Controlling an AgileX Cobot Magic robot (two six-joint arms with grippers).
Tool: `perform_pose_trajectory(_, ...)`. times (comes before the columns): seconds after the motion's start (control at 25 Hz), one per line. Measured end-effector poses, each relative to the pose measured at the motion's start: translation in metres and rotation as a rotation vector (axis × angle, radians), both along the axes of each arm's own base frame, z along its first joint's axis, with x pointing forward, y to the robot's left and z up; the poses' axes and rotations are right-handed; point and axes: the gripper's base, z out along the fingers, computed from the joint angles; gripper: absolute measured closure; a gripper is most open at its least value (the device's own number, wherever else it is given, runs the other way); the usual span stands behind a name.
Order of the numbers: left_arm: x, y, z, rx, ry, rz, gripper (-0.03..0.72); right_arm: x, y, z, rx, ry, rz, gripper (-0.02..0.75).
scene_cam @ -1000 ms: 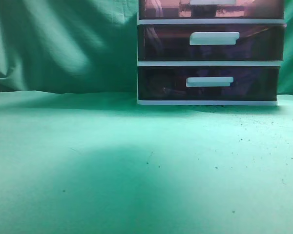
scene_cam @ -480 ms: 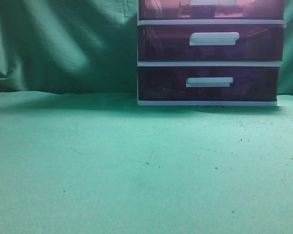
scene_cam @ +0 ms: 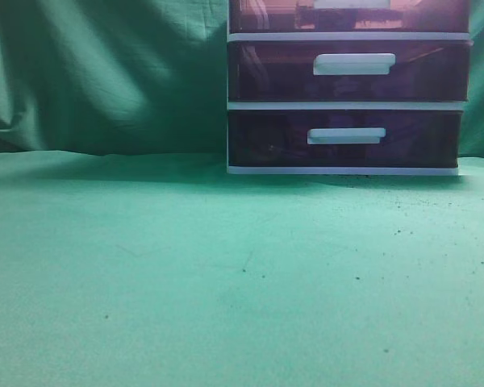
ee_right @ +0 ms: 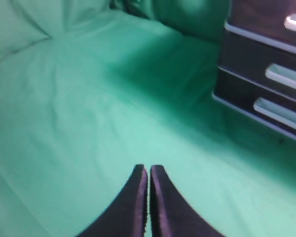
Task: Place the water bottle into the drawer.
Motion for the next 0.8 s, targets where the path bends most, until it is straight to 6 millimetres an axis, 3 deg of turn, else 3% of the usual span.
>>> perform_pose_trajectory(0.2, 0.005, -0.003, -0.018, -0.068, 0.044, 0.005, 0.688, -0.033, -0.008, -0.041, 0.043, -0.162, 0.065, 0.738)
perform_pose_trajectory(0.36, 0.013, -0.007, -0.038, -0.03, 0.064, 0.026, 0.688, -0.044, -0.011, -0.074, 0.067, -0.203, 0.078, 0.738)
perform_pose_trajectory(0.6, 0.024, -0.012, -0.075, 0.078, 0.108, 0.051, 0.688, -0.04, -0.009, -0.121, 0.137, -0.111, 0.038, 0.738)
perform_pose_trajectory(0.8, 0.027, -0.014, -0.099, 0.118, 0.162, 0.051, 0.688, -0.031, -0.011, -0.139, 0.209, -0.092, -0.057, 0.738)
